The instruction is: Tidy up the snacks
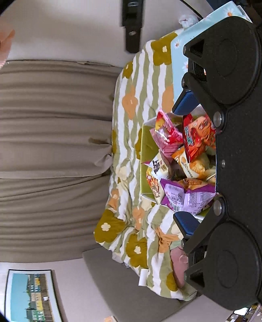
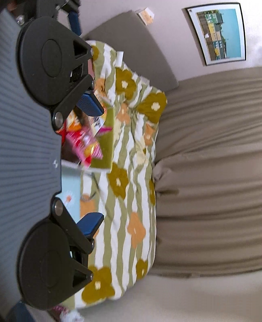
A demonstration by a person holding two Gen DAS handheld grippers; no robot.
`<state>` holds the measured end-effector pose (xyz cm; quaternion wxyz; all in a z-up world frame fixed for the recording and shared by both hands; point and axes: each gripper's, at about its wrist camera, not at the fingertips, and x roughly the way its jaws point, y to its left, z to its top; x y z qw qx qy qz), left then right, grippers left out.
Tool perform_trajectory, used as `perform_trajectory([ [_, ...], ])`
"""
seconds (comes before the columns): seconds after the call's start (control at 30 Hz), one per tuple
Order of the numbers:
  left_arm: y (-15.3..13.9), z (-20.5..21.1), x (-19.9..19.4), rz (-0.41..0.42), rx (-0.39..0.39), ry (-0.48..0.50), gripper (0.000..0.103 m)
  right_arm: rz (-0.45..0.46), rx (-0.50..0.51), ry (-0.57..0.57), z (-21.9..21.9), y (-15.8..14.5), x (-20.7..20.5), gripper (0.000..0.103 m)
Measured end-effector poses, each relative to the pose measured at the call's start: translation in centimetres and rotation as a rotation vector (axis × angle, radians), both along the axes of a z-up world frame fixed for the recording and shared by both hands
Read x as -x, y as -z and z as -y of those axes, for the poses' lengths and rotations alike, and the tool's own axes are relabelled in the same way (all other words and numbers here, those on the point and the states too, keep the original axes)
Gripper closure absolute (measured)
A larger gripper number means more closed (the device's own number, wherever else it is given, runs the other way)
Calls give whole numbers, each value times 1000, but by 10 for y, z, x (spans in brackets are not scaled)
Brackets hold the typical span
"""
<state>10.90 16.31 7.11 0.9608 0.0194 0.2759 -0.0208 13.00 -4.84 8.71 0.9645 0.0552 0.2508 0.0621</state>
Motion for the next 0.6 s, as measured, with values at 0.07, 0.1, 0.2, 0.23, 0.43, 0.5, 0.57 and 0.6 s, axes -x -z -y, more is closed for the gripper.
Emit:
perform_trajectory([
  [0.07,-1,7,11,16,-3,3,0,-7,17,20,10,3,15,0],
  [0.1,-1,11,17,24,-3,3,0,-11,25,33,15,5,24,0],
  [0.2,2,20,33,33,-1,6,0,-28,51,63,26,12,49,0],
  [0.23,3,23,36,33,-1,8,0,-34,59,74,30,15,57,0],
  [0.43,9,42,62,69,-17,22,0,-78,84,124,51,36,98,0],
  [0.5,11,49,72,99,-29,28,0,-94,83,143,58,43,108,0],
  [0.57,13,55,77,100,-41,43,0,-100,90,165,62,47,117,0],
  [0.6,15,58,78,92,-46,50,0,-103,94,174,64,48,119,0],
])
